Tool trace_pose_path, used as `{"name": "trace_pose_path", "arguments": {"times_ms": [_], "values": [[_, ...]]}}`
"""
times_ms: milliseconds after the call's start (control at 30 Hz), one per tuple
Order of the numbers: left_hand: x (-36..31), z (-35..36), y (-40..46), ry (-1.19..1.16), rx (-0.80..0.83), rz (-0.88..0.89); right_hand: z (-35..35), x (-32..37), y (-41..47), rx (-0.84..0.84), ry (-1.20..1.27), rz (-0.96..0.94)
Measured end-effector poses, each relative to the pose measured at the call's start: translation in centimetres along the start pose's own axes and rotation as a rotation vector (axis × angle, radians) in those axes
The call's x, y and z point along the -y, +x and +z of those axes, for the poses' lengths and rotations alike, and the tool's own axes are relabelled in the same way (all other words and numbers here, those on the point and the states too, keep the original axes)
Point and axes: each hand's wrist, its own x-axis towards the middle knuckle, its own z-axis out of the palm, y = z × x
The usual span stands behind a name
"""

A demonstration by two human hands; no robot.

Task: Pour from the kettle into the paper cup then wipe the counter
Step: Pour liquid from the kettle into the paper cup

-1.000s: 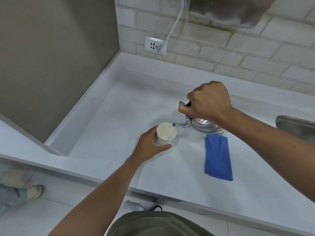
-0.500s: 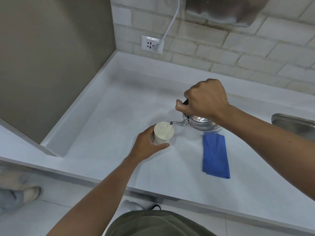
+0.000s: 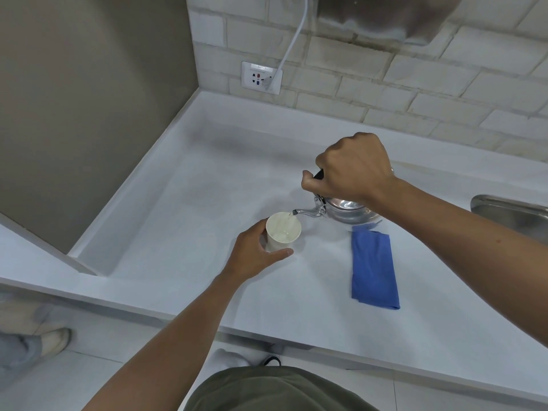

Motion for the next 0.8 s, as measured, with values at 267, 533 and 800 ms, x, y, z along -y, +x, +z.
{"name": "trace_pose_path", "arguments": {"times_ms": [267, 533, 800], "values": [[-0.05, -0.02, 0.13, 0.009, -0.001, -0.014, 0.37, -0.14, 0.16, 0.012, 0.006, -0.019], [0.01, 0.03, 0.03, 0.015, 0.003, -0.032, 0.37, -0.5, 0.09, -0.01, 0.007, -0.026], [-0.03, 0.04, 0.12, 0.022, 0.001, -0.034, 0.36, -0.72, -0.02, -0.009, 0.007, -0.023]]}}
